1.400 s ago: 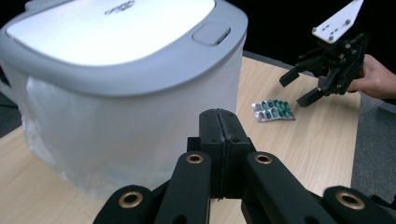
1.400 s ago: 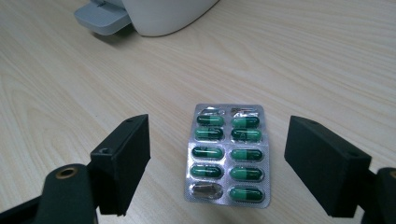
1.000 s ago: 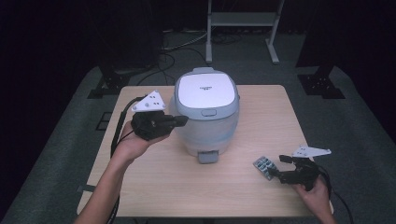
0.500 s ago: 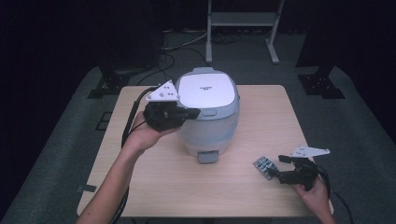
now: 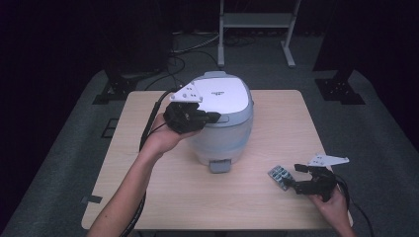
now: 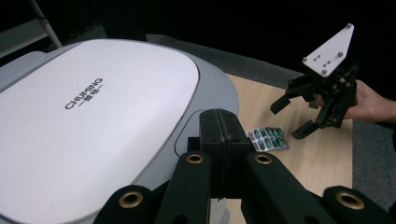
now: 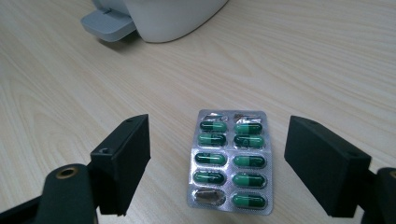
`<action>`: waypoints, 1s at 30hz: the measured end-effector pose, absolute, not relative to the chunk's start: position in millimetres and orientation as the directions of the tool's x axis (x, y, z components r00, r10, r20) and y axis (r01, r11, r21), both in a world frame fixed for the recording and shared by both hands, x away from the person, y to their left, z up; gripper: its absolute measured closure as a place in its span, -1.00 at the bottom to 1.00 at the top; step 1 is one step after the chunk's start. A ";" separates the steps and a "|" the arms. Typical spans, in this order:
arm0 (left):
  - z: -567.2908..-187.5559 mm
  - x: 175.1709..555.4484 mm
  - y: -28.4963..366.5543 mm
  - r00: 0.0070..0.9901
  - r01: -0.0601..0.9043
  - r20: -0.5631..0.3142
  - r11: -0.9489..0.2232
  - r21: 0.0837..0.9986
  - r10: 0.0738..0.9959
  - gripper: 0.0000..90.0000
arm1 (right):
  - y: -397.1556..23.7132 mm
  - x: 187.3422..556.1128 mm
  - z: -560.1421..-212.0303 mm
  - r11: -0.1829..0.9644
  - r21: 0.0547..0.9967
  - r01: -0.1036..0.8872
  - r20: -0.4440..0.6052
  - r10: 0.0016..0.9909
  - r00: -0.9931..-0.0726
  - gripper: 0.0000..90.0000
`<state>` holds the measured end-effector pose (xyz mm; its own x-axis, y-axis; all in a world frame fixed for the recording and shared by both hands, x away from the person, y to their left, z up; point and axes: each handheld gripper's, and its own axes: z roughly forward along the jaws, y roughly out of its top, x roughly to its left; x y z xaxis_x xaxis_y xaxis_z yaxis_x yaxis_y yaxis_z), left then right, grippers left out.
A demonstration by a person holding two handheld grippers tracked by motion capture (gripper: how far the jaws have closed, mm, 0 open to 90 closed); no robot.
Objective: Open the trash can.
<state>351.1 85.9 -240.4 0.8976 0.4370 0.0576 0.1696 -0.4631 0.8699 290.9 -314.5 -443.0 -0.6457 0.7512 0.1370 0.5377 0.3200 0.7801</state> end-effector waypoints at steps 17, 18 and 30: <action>-248.6 362.3 75.5 0.895 0.181 0.055 -0.472 0.863 0.443 1.00 | -313.9 290.9 -441.9 0.314 0.784 0.535 0.143 0.748 -0.648 -0.53; -248.6 362.3 75.5 0.895 0.181 0.055 -0.472 0.863 0.443 1.00 | -313.9 290.9 -441.9 0.314 0.784 0.535 0.143 0.748 -0.648 -0.53; -252.6 361.5 75.1 0.891 0.178 0.059 -0.465 0.867 0.451 1.00 | -311.8 290.4 -441.0 0.326 0.782 0.531 0.135 0.743 -0.655 -0.53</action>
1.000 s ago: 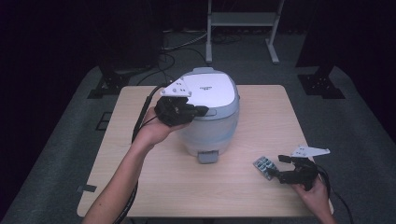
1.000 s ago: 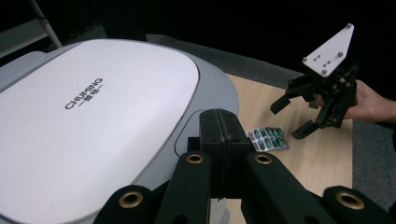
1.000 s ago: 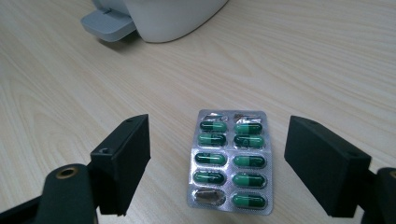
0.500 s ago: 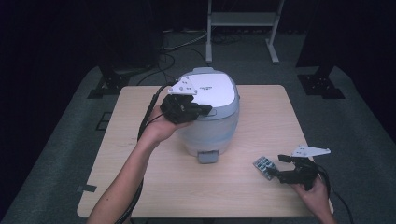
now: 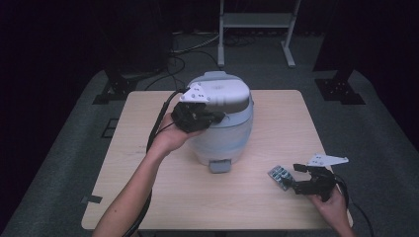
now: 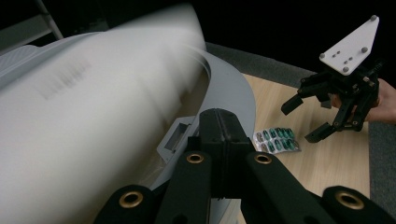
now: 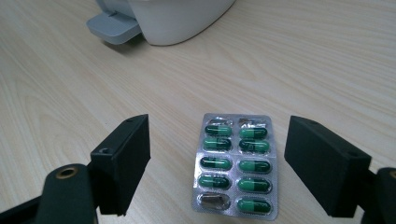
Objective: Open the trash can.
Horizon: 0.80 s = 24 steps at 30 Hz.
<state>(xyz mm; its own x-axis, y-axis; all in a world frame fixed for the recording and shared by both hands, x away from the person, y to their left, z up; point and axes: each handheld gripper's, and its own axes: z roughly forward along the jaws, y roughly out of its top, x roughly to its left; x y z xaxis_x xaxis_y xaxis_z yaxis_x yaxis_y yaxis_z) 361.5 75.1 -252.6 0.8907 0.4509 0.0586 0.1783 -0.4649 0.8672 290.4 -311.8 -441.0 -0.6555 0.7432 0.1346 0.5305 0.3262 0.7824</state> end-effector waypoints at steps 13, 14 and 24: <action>-244.5 354.5 92.1 0.883 0.165 0.070 -0.445 0.880 0.465 0.76 | -311.6 291.7 -443.1 0.327 0.779 0.535 0.139 0.742 -0.656 -0.53; -243.8 353.0 94.1 0.884 0.165 0.068 -0.445 0.880 0.462 0.72 | -311.2 291.1 -442.6 0.328 0.780 0.533 0.136 0.743 -0.656 -0.53; -243.3 336.6 105.7 0.896 0.161 0.064 -0.457 0.875 0.439 0.47 | -307.7 291.1 -443.7 0.343 0.773 0.534 0.127 0.741 -0.659 -0.55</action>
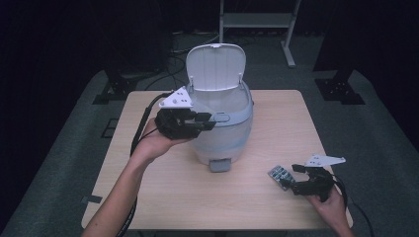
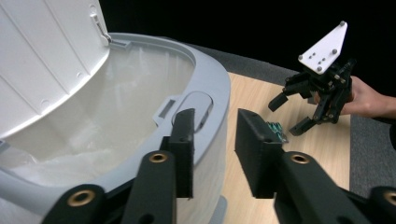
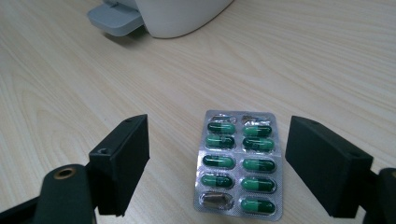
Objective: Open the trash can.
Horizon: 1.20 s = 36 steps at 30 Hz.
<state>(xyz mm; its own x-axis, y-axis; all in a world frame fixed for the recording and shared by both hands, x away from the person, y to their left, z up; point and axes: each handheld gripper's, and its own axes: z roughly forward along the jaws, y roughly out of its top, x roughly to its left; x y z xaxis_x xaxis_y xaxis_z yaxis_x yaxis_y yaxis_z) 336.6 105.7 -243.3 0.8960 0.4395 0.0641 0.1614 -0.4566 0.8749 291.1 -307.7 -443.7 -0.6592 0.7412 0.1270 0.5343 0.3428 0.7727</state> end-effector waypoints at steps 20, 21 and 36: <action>-268.2 321.7 141.6 0.890 0.198 0.034 -0.452 0.870 0.454 0.28 | -304.6 289.7 -443.3 0.358 0.768 0.531 0.099 0.753 -0.651 -0.58; -269.8 321.3 142.9 0.889 0.202 0.029 -0.448 0.871 0.457 0.28 | -304.3 289.7 -443.3 0.358 0.768 0.531 0.100 0.752 -0.651 -0.58; -304.6 317.0 171.8 0.859 0.252 0.015 -0.448 0.858 0.512 0.14 | -298.6 290.5 -446.3 0.378 0.755 0.536 0.084 0.754 -0.651 -0.61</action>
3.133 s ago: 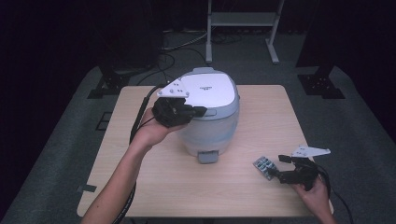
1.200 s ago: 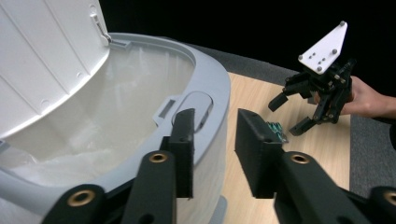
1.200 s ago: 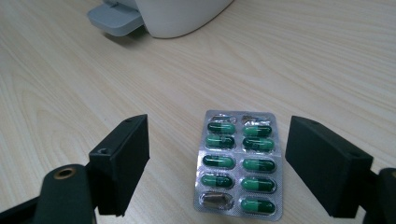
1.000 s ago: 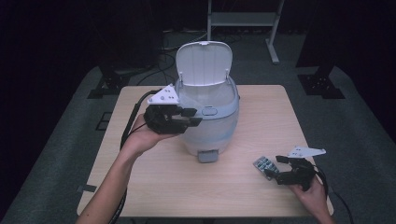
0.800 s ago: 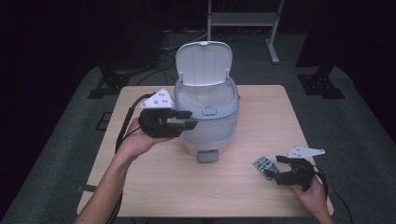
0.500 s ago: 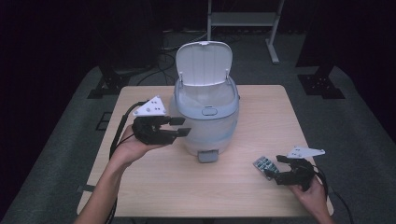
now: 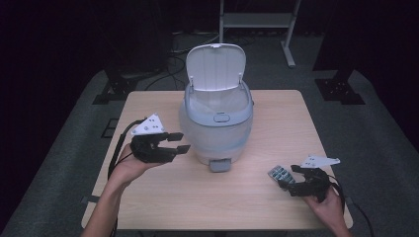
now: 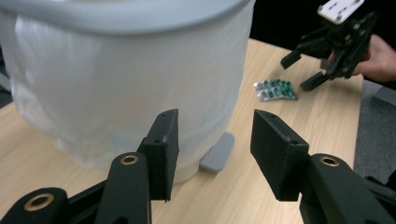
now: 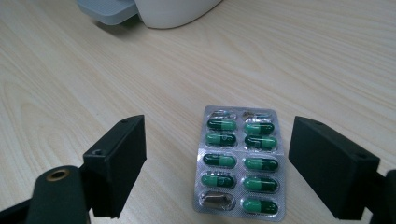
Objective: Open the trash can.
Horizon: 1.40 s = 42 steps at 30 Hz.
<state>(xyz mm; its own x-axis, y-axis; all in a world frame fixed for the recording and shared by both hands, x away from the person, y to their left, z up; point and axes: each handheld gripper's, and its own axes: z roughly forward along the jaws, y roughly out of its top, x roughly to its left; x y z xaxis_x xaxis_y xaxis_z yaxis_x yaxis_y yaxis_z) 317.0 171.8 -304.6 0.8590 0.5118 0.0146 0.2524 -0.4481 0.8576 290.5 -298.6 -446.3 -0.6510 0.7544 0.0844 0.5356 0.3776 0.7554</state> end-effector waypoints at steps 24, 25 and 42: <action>-355.7 311.5 192.8 0.822 0.324 -0.012 -0.451 0.832 0.569 -0.19 | -290.5 294.3 -453.5 0.420 0.722 0.550 0.046 0.764 -0.643 -0.63; -357.4 311.5 193.6 0.821 0.327 -0.013 -0.453 0.829 0.571 -0.19 | -290.1 294.7 -454.0 0.423 0.719 0.551 0.042 0.765 -0.642 -0.63; -386.4 305.9 196.2 0.813 0.354 -0.009 -0.482 0.801 0.582 -0.38 | -285.3 305.9 -463.7 0.458 0.676 0.577 0.003 0.782 -0.624 -0.63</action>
<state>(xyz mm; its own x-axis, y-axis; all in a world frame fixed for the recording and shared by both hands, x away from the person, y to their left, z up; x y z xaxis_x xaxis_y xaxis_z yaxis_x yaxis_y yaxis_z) 305.9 196.2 -386.4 0.8133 0.5817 -0.0091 0.3540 -0.4824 0.8012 305.9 -285.3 -463.7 -0.6237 0.7817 0.0029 0.5773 0.4581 0.6760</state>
